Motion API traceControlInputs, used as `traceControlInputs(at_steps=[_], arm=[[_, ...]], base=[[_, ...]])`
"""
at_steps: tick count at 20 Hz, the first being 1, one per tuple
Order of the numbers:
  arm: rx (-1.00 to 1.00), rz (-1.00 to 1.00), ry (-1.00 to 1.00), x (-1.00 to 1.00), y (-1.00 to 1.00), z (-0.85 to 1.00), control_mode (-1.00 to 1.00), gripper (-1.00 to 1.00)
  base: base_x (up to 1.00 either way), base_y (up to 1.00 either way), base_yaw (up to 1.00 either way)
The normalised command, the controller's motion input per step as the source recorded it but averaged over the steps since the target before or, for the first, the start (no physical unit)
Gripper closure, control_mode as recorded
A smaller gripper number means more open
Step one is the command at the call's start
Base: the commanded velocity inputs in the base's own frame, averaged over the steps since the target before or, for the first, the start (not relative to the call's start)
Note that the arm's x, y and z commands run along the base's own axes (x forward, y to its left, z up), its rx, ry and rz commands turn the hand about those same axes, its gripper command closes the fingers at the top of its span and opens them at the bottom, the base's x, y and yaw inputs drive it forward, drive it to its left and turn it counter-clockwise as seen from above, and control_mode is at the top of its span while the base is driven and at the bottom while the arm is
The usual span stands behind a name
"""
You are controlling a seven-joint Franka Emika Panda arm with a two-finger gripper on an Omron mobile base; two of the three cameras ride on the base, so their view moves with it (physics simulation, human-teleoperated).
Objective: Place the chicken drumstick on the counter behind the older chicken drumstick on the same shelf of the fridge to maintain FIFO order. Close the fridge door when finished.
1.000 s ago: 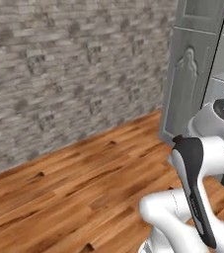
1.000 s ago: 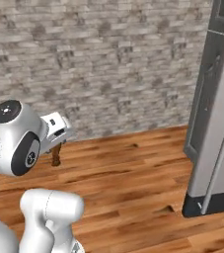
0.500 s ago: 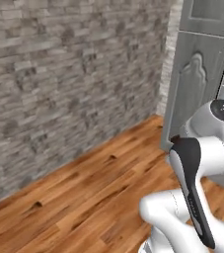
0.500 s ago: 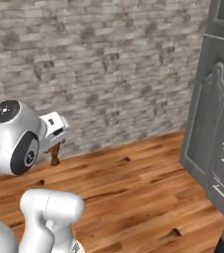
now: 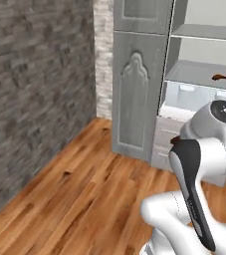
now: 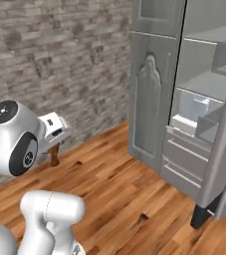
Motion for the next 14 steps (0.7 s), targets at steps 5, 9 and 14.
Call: traceControlInputs(at_steps=[5, 9, 14], arm=[[0.0, 0.0, 0.0, 0.0, 0.0, 0.0, 1.0, 1.0], [0.0, 0.0, 0.0, 0.0, 0.0, 0.0, 1.0, 1.0], [0.0, 0.0, 0.0, 0.0, 0.0, 0.0, 1.0, 1.0]], base=[[0.87, 0.4, -0.56], [1.0, 0.45, -0.46], [0.91, 0.03, -0.43]])
